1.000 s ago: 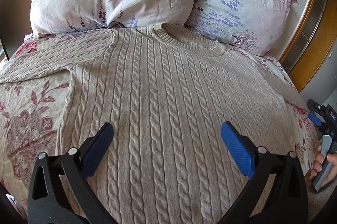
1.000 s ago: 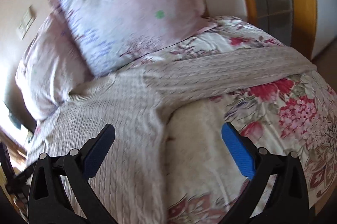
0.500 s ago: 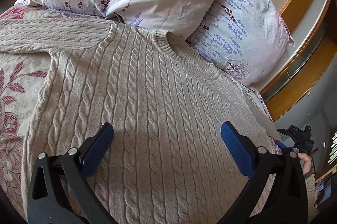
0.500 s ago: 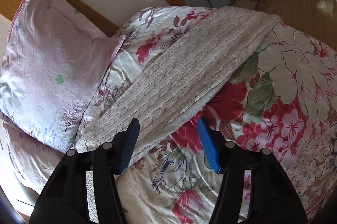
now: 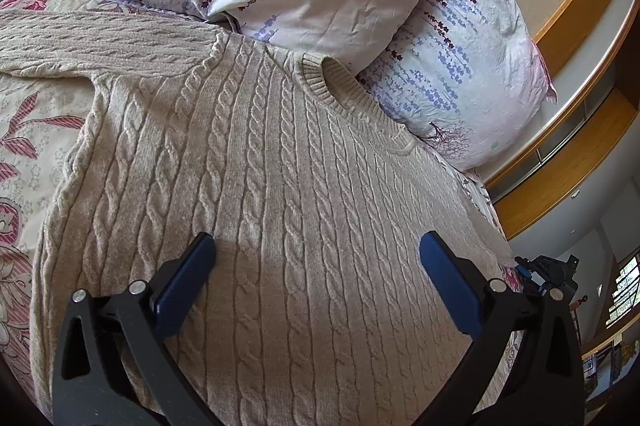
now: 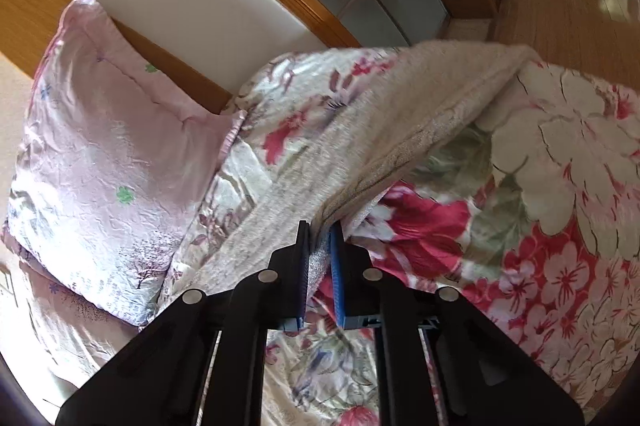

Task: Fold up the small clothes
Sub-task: 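Move the right tool to the sweater sleeve cuff and grasp it, then lift the sleeve with the right tool and lay it across the sweater body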

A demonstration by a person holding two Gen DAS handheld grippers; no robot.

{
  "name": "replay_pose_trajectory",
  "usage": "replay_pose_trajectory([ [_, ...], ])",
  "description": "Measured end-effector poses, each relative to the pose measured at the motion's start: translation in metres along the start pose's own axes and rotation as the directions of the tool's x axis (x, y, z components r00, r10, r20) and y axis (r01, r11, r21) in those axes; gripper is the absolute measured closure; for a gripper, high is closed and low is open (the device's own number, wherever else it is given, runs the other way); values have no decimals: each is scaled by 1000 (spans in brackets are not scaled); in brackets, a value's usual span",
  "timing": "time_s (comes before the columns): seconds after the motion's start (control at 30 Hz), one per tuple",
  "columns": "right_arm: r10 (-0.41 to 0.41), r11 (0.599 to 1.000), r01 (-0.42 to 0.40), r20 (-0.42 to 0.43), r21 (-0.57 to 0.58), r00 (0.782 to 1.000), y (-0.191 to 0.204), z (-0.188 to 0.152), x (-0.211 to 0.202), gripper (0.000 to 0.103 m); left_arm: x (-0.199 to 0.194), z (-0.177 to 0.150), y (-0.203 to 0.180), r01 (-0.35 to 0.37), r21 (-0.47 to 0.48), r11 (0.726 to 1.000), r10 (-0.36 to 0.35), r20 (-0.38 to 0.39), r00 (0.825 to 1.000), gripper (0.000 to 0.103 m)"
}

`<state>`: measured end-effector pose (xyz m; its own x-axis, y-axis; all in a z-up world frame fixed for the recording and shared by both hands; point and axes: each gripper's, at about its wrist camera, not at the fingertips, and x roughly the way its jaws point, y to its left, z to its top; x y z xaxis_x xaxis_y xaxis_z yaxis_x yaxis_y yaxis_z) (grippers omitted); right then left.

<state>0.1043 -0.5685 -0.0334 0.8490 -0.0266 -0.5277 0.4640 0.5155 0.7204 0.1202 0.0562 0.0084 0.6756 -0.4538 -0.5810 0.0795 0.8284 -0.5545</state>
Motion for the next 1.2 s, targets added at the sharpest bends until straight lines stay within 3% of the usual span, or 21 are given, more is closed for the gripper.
replay_pose_trajectory([
  [0.1, 72, 993, -67, 50, -94, 996, 31, 3, -16, 92, 0, 0, 0, 1, -2, 1000, -1, 1, 1000, 2],
  [0.2, 173, 970, -162, 48, -182, 984, 67, -2, -26, 93, 0, 0, 0, 2, -2, 1000, -2, 1, 1000, 2],
  [0.3, 275, 924, -273, -29, -268, 961, 106, -22, -25, 93, 0, 0, 0, 2, -2, 1000, -2, 1, 1000, 2],
  [0.4, 328, 870, -365, -164, -331, 930, 140, -58, -12, 93, 0, 0, 0, 3, -3, 1000, -3, 1, 1000, 2],
  [0.5, 297, 840, -402, -311, -364, 903, 159, -100, 14, 93, -1, 0, 0, 6, -5, 1000, -6, 2, 1000, 2],
  [0.67, 141, 868, -339, -473, -364, 870, 151, -149, 51, 88, -1, -1, 0, 7, -5, 1000, -7, 2, 1000, 2],
  [0.7, 159, 879, -350, -492, -325, 856, 145, -149, 50, 85, -1, 0, 0, 7, -5, 1000, -7, 2, 1000, 2],
  [0.73, 185, 887, -366, -509, -281, 840, 139, -147, 48, 67, -1, 0, 0, 7, -5, 1000, -7, 2, 1000, 2],
  [0.77, 207, 896, -371, -511, -243, 834, 133, -143, 44, 39, -1, 0, 0, 6, -4, 1000, -6, 1, 1000, 2],
  [0.83, 265, 902, -388, -465, -189, 844, 122, -132, 26, 24, -1, 0, 0, 6, -4, 1000, -6, 1, 1000, 2],
  [0.97, 305, 926, -365, -378, -95, 874, 98, -104, 3, 24, -1, 0, 0, 9, -5, 1000, -9, 1, 1000, 2],
  [1.13, 269, 963, -250, -311, 98, 912, 55, -80, 16, 31, -1, 0, 1, 12, -6, 1000, -12, 2, 1000, 2],
  [1.2, 263, 962, -225, -293, 156, 919, 43, -74, 24, 40, -2, 0, 1, 14, -7, 1000, -14, 3, 1000, 2],
])
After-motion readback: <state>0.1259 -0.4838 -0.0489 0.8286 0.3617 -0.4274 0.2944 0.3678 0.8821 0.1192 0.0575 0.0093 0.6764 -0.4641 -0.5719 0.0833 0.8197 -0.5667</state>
